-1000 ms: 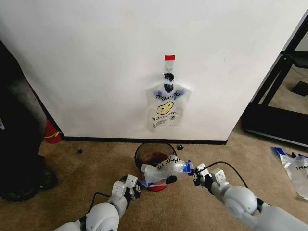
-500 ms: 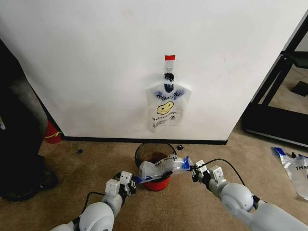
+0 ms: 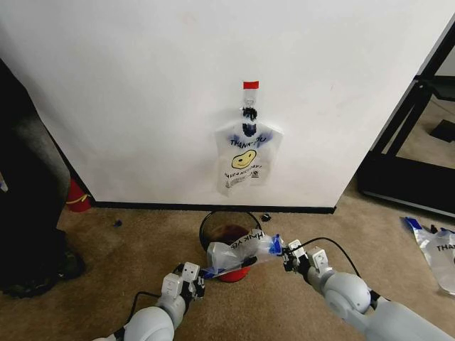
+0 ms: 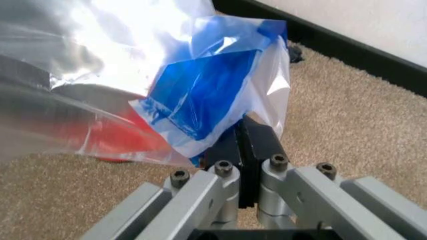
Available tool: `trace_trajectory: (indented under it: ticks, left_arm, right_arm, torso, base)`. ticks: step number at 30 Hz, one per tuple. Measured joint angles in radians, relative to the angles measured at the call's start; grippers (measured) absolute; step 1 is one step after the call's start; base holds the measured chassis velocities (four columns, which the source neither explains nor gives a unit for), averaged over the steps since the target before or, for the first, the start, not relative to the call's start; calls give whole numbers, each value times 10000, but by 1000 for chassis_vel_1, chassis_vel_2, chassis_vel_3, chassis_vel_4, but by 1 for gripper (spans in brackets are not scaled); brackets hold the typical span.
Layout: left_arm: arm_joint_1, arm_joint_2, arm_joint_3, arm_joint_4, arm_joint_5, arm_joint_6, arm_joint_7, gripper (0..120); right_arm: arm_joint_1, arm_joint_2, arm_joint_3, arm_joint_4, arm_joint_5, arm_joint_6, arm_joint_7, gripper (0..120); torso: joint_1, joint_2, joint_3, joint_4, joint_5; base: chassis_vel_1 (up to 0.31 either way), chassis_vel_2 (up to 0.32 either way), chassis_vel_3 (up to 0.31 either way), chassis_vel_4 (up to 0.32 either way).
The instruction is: Pick up the garbage bag from the wall and place it over the trash bin.
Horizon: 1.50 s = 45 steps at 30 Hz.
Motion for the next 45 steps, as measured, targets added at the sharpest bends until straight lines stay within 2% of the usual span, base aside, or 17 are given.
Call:
trace_trajectory:
  ticks: [10, 19, 21, 23, 26, 28, 32, 34, 41, 42, 45]
  left_arm:
    - [-117, -179, 9, 352, 200, -160, -39, 0]
    - [14, -200, -119, 262, 198, -238, -37, 0]
    - [94, -152, -131, 107, 195, -237, -16, 4]
    - [186, -91, -138, -65, 196, -212, 9, 15]
    - [394, 31, -167, -353, 240, -111, 36, 26]
    - [461, 64, -194, -430, 268, -84, 47, 30]
    - [893, 354, -401, -896, 770, -36, 189, 48]
    - [975, 412, -456, -988, 863, -37, 209, 51]
    - [1732, 855, -1034, -1869, 1233, -39, 298, 79]
    - [1732, 855, -1034, -1869, 1233, -39, 298, 79]
    - [2382, 1144, -1410, -2445, 1565, -75, 405, 94]
  right_arm:
    - [415, 667, -353, -594, -209, 130, 272, 0]
    - [450, 853, -418, -684, -261, 197, 326, 0]
    - [412, 834, -383, -664, -260, 213, 339, 0]
    - [354, 778, -304, -600, -259, 261, 347, 0]
    - [152, 653, -107, -441, -275, 337, 361, 11]
    - [83, 608, -48, -390, -298, 357, 360, 15]
    - [-425, 255, 270, -27, -540, 553, 294, 33]
    - [-508, 201, 326, 73, -569, 580, 285, 36]
    - [-1072, -219, 700, 874, -837, 767, 155, 65]
    - [-1072, -219, 700, 874, -837, 767, 155, 65]
    - [-1408, -443, 912, 1176, -1018, 965, 62, 80]
  torso:
    - [0, 0, 0, 1, 0]
    - [0, 0, 0, 1, -2]
    - [0, 0, 0, 1, 0]
    - [0, 0, 0, 0, -2]
    - [0, 0, 0, 1, 0]
    - [0, 0, 0, 1, -1]
    - [0, 0, -1, 0, -1]
    - [0, 0, 0, -1, -1]
    - [0, 0, -1, 0, -1]
    - [0, 0, -1, 0, -1]
    - [0, 0, -1, 0, -1]
  base:
    - [0, 0, 0, 0]
    - [0, 0, 0, 0]
    - [0, 0, 0, 0]
    - [0, 0, 0, 0]
    - [0, 0, 0, 0]
    - [0, 0, 0, 0]
    - [0, 0, 0, 0]
    - [0, 0, 0, 0]
    - [0, 0, 0, 0]
    - [0, 0, 0, 0]
    - [0, 0, 0, 0]
